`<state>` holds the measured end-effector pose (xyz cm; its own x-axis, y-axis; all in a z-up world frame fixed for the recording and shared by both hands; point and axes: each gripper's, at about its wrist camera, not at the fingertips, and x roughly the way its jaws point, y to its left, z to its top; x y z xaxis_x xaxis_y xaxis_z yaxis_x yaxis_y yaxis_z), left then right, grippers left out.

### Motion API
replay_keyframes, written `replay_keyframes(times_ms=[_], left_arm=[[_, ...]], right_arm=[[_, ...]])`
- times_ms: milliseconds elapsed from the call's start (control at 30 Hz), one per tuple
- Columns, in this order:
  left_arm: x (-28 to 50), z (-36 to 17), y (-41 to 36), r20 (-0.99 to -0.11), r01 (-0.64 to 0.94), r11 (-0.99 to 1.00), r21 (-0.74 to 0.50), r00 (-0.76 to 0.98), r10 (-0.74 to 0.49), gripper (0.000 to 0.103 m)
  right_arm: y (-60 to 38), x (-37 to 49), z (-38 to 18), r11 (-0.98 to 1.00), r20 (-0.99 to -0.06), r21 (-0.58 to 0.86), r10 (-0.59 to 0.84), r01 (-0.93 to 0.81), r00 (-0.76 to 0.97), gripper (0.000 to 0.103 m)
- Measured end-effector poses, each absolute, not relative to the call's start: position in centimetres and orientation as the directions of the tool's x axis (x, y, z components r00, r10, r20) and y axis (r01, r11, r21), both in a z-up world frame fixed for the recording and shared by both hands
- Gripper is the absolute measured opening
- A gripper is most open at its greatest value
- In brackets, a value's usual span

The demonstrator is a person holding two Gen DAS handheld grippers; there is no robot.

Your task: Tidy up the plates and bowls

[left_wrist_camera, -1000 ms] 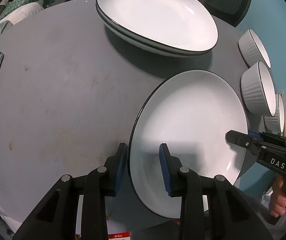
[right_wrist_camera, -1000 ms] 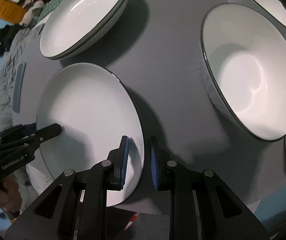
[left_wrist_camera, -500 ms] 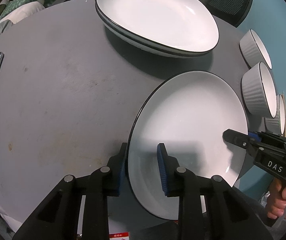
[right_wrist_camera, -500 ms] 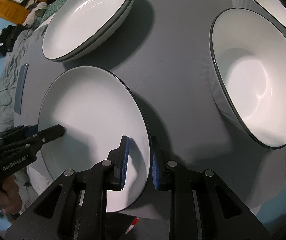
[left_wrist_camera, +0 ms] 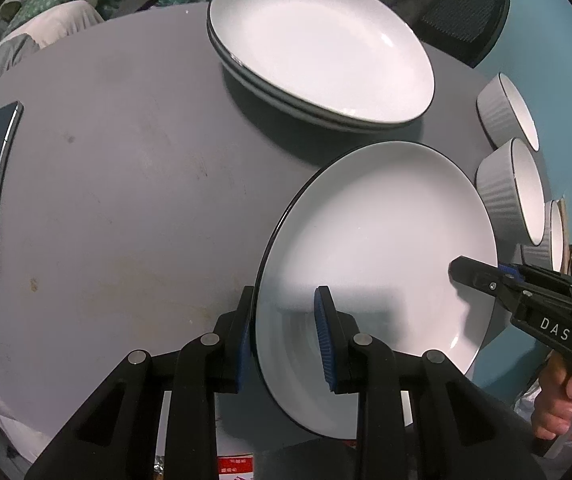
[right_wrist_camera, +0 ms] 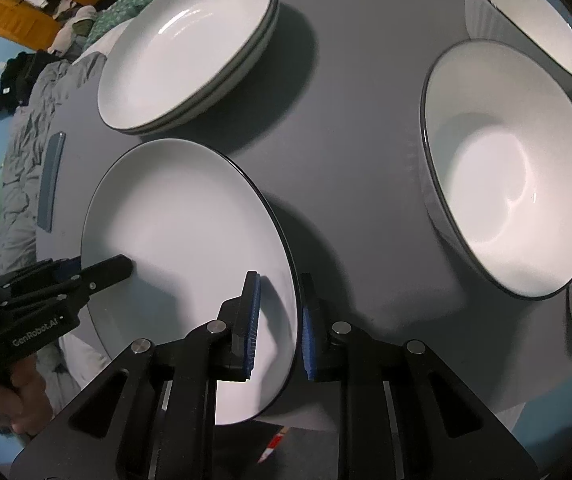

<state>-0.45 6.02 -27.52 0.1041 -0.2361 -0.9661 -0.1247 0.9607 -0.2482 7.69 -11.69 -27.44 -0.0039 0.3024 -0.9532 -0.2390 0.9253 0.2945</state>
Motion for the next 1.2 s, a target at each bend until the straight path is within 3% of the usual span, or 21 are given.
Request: replay_keyframes(times_ms=[633, 1200], left_arm=[[2.8, -22.1, 9.7, -0.952, -0.136, 0.956, -0.26, 0.199, -0.231, 0.028], [10.0, -21.7, 11.8, -0.948, -0.148, 0.959, -0.243, 0.245, -0.202, 0.028]], right_arm=[[-11.5, 11.6, -22.4, 0.917, -0.946, 0.288, 0.317, -0.275, 0.069, 0.018], [-7.9, 18.3, -21.3, 0.907, -0.938, 0.291, 0.332, -0.305, 0.094, 0.017]])
